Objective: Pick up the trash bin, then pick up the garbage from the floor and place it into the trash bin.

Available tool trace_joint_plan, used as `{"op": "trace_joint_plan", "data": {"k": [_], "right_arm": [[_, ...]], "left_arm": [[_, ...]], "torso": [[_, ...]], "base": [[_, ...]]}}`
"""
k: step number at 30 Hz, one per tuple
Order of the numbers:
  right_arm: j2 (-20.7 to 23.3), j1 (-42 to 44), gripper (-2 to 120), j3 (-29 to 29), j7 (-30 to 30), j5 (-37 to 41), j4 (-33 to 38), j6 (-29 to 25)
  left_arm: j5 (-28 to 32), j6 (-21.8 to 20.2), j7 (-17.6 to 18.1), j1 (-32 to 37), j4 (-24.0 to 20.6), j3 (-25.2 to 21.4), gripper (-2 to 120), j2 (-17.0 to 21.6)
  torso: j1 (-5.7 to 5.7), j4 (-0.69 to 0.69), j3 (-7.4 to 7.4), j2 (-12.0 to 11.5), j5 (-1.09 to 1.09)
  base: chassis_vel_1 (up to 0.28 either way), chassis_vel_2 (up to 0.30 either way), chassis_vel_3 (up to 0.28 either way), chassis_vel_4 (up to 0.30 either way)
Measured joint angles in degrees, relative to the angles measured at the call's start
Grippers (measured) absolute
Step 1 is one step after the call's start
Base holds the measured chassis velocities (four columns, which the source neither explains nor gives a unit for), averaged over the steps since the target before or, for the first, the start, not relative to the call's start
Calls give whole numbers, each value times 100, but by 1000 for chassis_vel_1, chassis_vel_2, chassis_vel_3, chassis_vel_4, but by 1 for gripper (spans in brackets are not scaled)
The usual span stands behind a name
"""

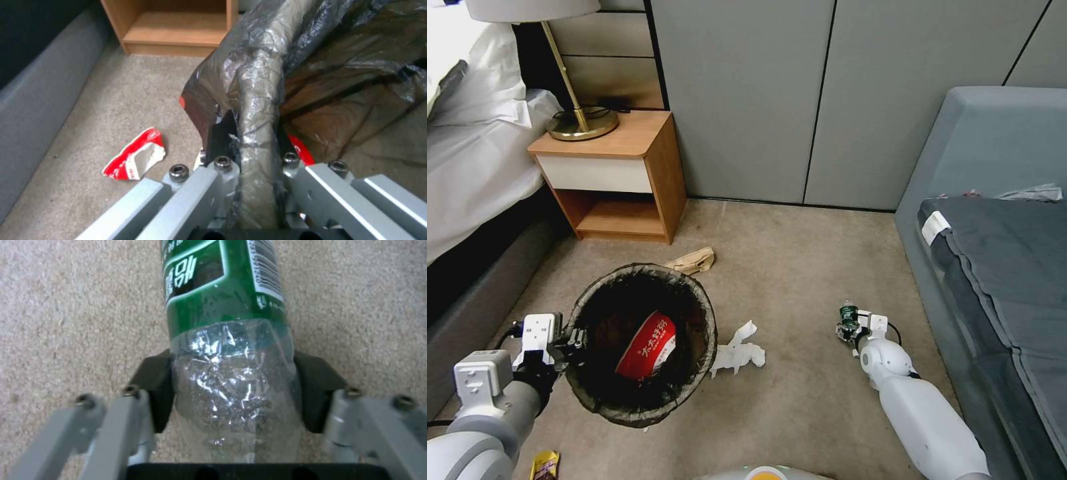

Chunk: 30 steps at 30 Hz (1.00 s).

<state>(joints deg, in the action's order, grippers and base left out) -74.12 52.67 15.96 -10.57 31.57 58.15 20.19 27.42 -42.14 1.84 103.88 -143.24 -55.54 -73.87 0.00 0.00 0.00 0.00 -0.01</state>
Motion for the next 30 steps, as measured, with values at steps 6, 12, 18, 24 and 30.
{"op": "trace_joint_plan", "data": {"k": [6, 12, 18, 24, 30], "right_arm": [[-4, 34, 37, 22, 20, -23, 14, -59], [129, 233, 24, 189, -5, -284, 836, -210], [644, 552, 24, 339, -55, -288, 2519, -80], [1371, 721, 24, 309, -138, 65, 4277, 243], [1770, 564, 24, -157, -363, 699, 5710, 571]], "left_arm": [[11, 0, 0, -13, 0, -5, 1, 18], [22, 0, 1, -22, 0, -5, 1, 27], [25, 0, 0, -18, 0, 7, 1, 37], [24, 0, 0, -7, 0, 33, 1, 58], [-4, 0, 4, 10, 0, 132, 1, 62]], "torso": [[0, 0, 0, 0, 0], [0, 0, 0, 0, 1], [0, 1, 0, 0, 0], [0, -3, 0, 1, -2], [0, 1, 0, 1, 4]], "base": [[0, 0, 0, 0], [0, 0, 0, 0], [0, 0, 0, 0], [0, 0, 0, 0], [0, 0, 0, 0]]}}
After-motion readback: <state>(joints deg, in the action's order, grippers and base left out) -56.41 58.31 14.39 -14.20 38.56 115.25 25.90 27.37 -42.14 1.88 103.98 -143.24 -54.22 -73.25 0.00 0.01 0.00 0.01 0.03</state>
